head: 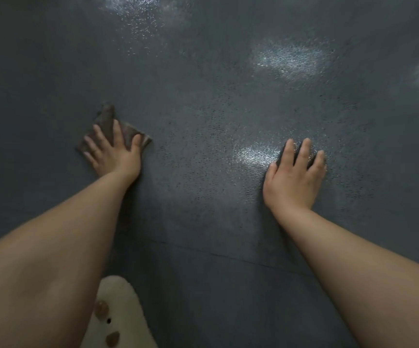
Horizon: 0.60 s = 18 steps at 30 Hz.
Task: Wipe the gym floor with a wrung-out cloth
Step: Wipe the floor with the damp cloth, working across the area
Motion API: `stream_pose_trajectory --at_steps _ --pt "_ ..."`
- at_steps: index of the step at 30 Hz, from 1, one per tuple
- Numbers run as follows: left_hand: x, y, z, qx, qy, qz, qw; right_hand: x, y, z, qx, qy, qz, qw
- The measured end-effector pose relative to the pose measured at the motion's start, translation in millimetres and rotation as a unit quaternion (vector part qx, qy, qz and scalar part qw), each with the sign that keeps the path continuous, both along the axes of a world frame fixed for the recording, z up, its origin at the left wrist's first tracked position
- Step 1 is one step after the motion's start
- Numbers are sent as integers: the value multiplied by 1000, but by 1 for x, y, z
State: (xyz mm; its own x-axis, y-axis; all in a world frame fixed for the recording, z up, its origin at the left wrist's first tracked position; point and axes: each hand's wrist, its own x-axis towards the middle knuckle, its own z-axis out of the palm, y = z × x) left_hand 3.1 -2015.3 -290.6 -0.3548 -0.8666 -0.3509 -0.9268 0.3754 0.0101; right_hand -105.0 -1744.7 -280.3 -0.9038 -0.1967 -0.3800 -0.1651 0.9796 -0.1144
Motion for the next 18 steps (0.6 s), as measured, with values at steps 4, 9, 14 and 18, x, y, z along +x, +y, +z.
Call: stream_pose_trajectory --at_steps 4,9,14,18 --pt "0 62 -3 -5 13 -14 1000 6 -2 0 2 -4 8 1000" --pt "-1 170 -3 42 9 -267 963 20 -2 2 -17 -16 32 999" --pt "11 142 -3 25 -21 -347 937 38 -4 4 -13 -18 56 998" --pt "39 77 -2 25 -1 -172 985 47 -2 4 -3 -29 83 996"
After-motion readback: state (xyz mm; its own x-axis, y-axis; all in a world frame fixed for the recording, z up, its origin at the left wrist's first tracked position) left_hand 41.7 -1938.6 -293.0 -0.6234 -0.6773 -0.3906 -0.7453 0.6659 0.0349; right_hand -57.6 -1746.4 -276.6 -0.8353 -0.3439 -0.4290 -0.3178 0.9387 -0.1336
